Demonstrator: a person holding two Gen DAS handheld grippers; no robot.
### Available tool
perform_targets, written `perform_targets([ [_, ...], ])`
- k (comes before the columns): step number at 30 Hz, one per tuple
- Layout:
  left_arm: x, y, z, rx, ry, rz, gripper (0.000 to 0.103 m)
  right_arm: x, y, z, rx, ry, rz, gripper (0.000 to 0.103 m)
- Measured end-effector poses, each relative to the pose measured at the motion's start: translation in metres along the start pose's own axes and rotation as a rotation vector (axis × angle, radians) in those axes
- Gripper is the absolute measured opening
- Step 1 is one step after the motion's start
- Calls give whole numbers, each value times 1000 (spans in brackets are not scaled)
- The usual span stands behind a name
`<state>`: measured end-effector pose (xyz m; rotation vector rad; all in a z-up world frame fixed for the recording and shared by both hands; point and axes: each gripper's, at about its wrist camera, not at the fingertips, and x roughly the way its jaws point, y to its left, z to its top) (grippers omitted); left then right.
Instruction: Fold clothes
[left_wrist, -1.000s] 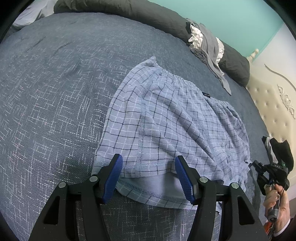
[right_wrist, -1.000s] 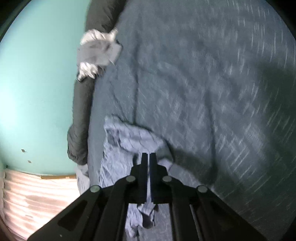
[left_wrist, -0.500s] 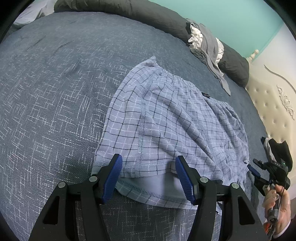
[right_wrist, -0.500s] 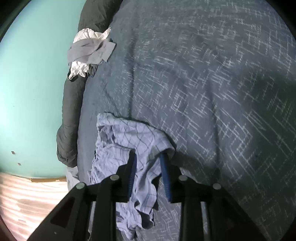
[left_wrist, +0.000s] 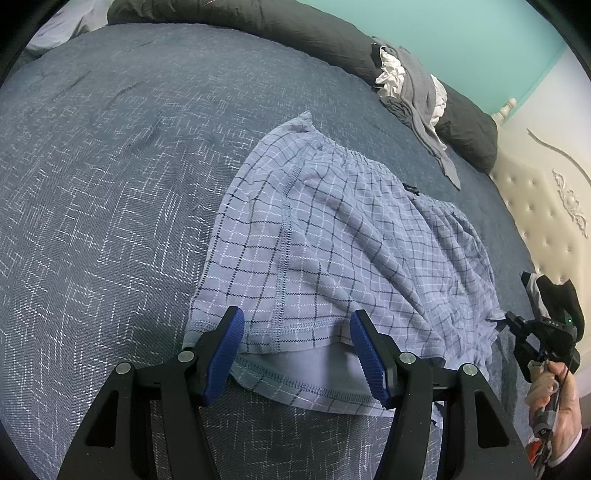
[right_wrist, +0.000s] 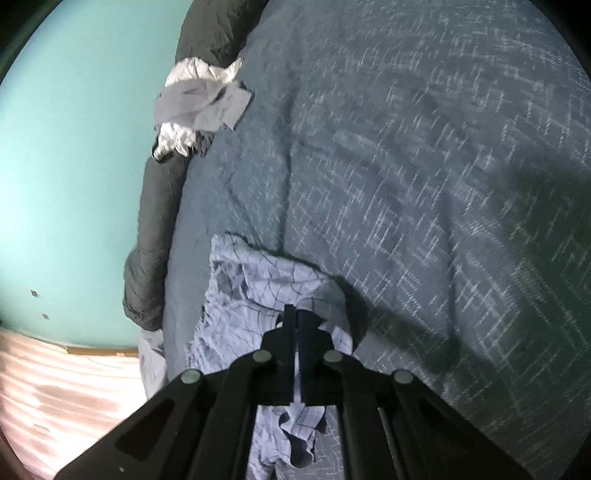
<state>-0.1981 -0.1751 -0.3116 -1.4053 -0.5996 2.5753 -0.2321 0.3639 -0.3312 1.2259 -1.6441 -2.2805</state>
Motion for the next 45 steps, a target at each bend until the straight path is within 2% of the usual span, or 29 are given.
perform_targets([
  [6, 1, -3, -2, 2, 1, 7, 64, -30, -9, 23, 40, -103, 80, 0],
  [11, 1, -3, 0, 6, 2, 11, 64, -26, -28, 33, 126, -88, 130, 1],
  [14, 2, -3, 0, 7, 3, 11, 64, -20, -28, 31, 145, -71, 151, 4],
  [16, 2, -2, 1, 7, 3, 10, 64, -26, -26, 29, 129, -91, 157, 6],
  [18, 2, -2, 1, 6, 4, 7, 64, -34, -21, 25, 101, -93, 149, 17],
  [20, 2, -1, 1, 5, 4, 7, 64, -40, -14, 16, 73, -91, 145, 35],
  [24, 3, -3, 1, 6, 3, 12, 64, -24, 0, -3, 52, 12, 121, 37],
  [26, 2, -2, 0, 6, 3, 8, 64, -9, 5, -11, 57, 67, 120, 37],
  [34, 2, -2, 0, 7, 4, 6, 65, 28, 4, -24, 161, 109, 163, 37],
  [38, 1, -1, 0, 8, 6, 0, 65, 34, 1, -24, 197, 77, 179, 37],
  [40, 1, -1, 0, 8, 6, -1, 65, 37, -2, -23, 223, 72, 175, 23],
  [41, 1, -1, 0, 9, 6, 0, 65, 38, -2, -22, 233, 71, 170, 11],
  [42, 1, -1, 0, 10, 6, 1, 65, 40, 0, -21, 223, 70, 159, 4],
  [45, 0, 0, 0, 10, 7, -2, 65, 37, 9, -17, 178, 43, 159, 2],
])
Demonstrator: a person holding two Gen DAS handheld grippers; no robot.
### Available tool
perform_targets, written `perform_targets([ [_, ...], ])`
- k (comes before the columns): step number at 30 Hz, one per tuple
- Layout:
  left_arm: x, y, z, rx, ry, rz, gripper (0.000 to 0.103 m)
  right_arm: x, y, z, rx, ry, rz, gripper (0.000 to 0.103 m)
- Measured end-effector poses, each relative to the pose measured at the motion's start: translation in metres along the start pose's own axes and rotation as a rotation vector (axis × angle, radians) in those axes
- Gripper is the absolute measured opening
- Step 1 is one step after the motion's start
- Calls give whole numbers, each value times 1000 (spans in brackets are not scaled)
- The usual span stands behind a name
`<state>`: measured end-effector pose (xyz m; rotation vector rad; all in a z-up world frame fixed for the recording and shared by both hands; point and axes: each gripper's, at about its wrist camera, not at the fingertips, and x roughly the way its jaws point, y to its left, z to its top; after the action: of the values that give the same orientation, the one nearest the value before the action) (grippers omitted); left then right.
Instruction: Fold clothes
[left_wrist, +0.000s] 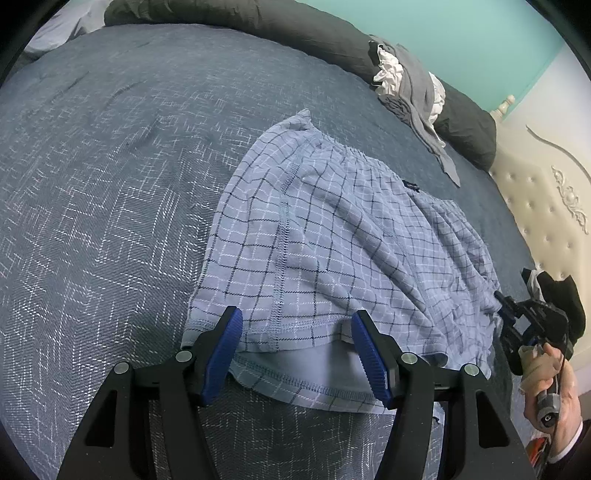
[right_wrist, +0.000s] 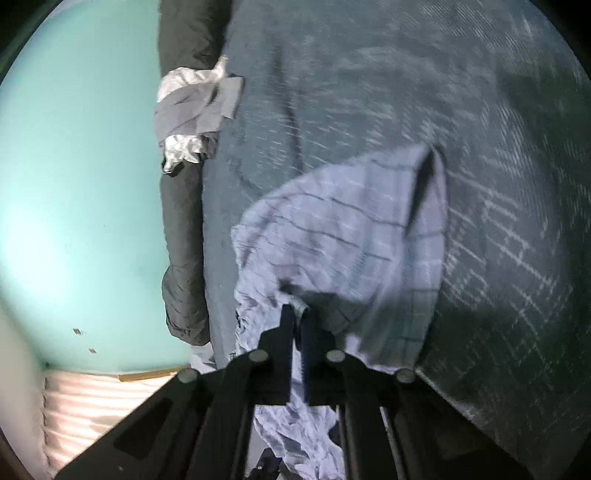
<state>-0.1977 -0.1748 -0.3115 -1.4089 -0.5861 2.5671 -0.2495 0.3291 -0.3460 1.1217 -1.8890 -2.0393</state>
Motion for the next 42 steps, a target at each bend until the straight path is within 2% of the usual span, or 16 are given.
perform_targets([
  [4, -1, 0, -1, 3, 0, 0, 65, -11, 13, 6, -47, -44, 9, 2],
  [7, 0, 0, -1, 5, 1, 3, 65, -22, 35, 8, -163, -67, -12, 2],
  [12, 0, 2, -1, 5, 2, 3, 65, -36, 55, 3, -281, -54, -34, 2],
  [16, 0, 2, 0, 12, 2, 9, 65, -21, 38, -2, -263, 52, -139, 2],
  [19, 0, 2, 0, 14, 2, 7, 65, -17, 26, -6, -256, 105, -182, 5],
  [23, 0, 3, 0, 11, 4, 3, 65, -38, 17, -6, -271, 79, -218, 5],
  [26, 1, 2, 0, 13, 5, 6, 65, -56, 22, 4, -315, 12, -222, 7],
  [28, 1, 2, -1, 13, 4, 8, 65, -57, 22, 11, -317, -2, -233, 19],
  [30, 1, 1, 0, 13, 5, 9, 65, -53, 21, 17, -303, 2, -242, 40],
  [34, 4, -1, 1, 13, 5, 13, 65, -34, 22, 15, -336, 13, -279, 41],
  [39, 4, 0, 1, 14, 7, 7, 65, -8, 33, 2, -507, 48, -406, 40],
  [41, 4, 0, 1, 12, 7, 3, 65, 3, 35, -4, -589, 68, -465, 35],
  [42, 5, 1, 1, 11, 7, 2, 65, 9, 35, -7, -622, 82, -495, 27],
])
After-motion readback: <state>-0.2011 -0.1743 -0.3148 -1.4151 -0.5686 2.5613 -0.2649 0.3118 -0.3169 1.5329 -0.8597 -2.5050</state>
